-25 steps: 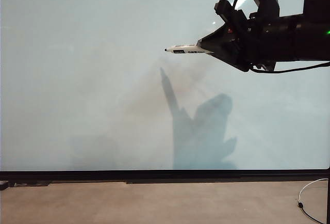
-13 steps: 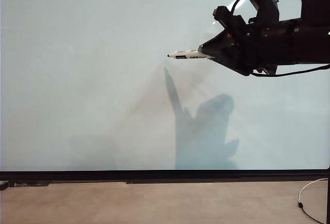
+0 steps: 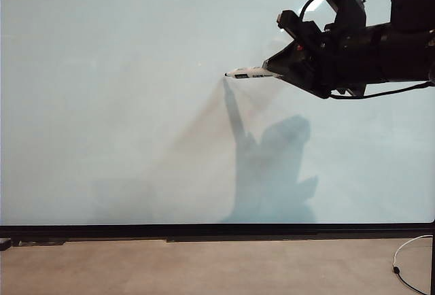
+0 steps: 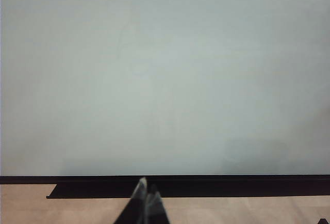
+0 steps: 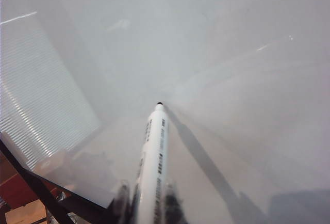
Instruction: Pick up the pen on the shelf to the right of the whiteboard and draw a check mark.
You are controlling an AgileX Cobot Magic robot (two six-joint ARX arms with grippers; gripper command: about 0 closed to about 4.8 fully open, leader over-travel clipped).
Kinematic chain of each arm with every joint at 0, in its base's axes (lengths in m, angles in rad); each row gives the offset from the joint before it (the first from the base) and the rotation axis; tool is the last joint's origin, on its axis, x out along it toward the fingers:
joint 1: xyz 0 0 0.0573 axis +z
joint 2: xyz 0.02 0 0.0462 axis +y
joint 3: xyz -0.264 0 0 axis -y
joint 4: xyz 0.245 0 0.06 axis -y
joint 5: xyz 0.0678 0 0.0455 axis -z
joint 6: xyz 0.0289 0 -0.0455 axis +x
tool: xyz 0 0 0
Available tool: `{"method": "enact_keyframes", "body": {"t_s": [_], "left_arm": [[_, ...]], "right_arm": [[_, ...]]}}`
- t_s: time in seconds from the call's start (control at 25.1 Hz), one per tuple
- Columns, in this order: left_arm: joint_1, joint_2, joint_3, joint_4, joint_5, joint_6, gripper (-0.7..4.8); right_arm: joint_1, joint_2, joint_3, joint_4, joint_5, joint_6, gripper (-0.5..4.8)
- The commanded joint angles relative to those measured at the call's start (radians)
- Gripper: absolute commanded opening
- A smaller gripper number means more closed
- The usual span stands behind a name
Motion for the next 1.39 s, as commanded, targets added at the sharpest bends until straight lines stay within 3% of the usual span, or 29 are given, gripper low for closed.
{"method": "enact_keyframes", "body": {"t_s": [0.04, 1.39], "left_arm": [[0.0, 0.0, 0.003, 0.006, 0.0, 0.004, -0.04], [0.0, 0.0, 0.003, 0.006, 0.0, 0.004, -0.04]], "right_arm": [[-0.001, -0.003, 0.014, -0.013, 0.001, -0.008, -0.05], [-0.002, 0.023, 0.017, -0.02, 0.065, -0.011, -0.05]]}}
